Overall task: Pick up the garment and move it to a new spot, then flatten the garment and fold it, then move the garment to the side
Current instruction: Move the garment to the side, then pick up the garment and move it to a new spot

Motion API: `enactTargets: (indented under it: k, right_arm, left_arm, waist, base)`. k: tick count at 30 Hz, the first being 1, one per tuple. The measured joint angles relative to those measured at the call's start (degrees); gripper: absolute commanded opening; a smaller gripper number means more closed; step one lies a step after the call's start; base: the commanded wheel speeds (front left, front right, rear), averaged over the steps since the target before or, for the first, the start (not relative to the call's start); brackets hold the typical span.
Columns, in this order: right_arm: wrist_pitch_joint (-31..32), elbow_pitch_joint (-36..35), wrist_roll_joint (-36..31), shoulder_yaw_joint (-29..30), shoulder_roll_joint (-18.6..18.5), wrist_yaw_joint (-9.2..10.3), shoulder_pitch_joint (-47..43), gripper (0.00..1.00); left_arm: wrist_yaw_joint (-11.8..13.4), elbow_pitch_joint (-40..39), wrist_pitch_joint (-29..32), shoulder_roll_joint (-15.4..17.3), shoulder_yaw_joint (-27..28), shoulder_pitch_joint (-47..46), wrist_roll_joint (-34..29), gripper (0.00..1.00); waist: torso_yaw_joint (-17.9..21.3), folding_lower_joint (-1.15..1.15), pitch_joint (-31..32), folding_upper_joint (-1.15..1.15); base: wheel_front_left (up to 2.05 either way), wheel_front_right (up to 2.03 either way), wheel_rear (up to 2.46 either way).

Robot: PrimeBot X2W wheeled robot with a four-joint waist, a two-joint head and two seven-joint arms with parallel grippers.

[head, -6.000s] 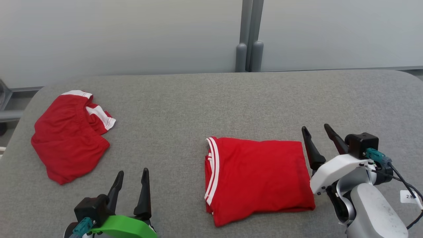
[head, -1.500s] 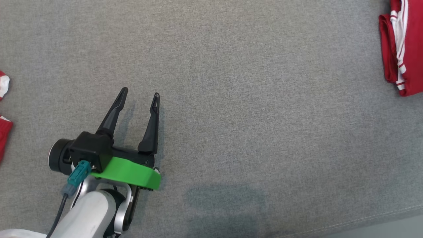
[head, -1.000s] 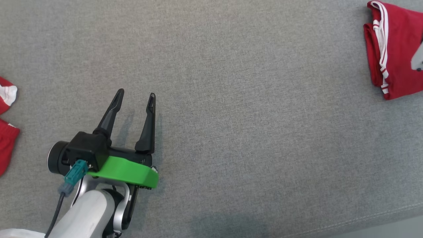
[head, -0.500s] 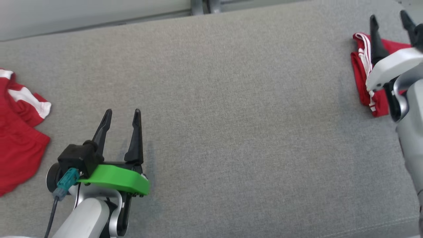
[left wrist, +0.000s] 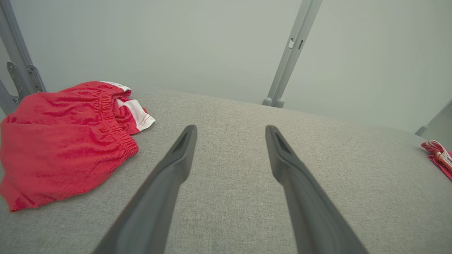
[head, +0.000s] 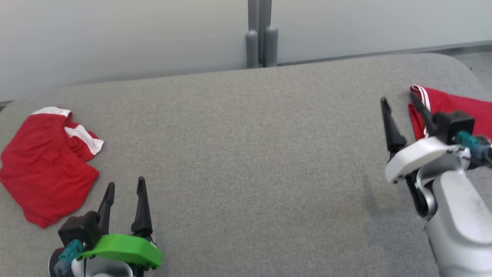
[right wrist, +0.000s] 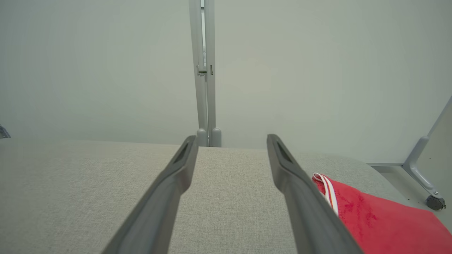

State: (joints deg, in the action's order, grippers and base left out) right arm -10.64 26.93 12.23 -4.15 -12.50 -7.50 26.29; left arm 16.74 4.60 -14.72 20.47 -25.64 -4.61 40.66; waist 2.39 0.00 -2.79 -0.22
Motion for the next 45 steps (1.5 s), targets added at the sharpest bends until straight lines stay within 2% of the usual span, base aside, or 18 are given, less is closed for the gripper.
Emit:
enactTargets:
  k: [9,16,32,45]
  right_arm:
    - [4.4,-15.8,-4.9,3.5,7.8,0.00,-14.5,1.00]
    - [6.3,-20.8,-6.1,3.3,9.5,-0.01,-19.1,1.00]
    - [6.0,-21.6,-3.7,2.5,9.7,0.00,-22.8,1.00]
    - [6.0,-21.4,-3.2,2.0,9.7,0.00,-22.8,1.00]
  left_arm:
    - [0.0,-0.4,-0.3,-0.5,2.7,5.2,-1.2,1.00]
    - [-1.2,-0.6,-0.3,-1.5,4.9,6.9,-2.7,1.00]
    - [-4.4,0.7,-0.4,-4.3,7.8,7.7,-5.7,1.00]
    - [-5.7,1.4,-0.4,-5.3,8.9,7.7,-7.4,1.00]
  waist:
    - [-2.1,0.00,3.5,0.00]
    - [-2.8,0.00,4.1,0.00]
    - [-4.7,0.00,4.7,0.00]
    - [-4.7,0.00,4.7,0.00]
  base:
    - [0.00,0.00,0.00]
    - [0.00,0.00,0.00]
    - [0.00,0.00,0.00]
    - [0.00,0.00,0.00]
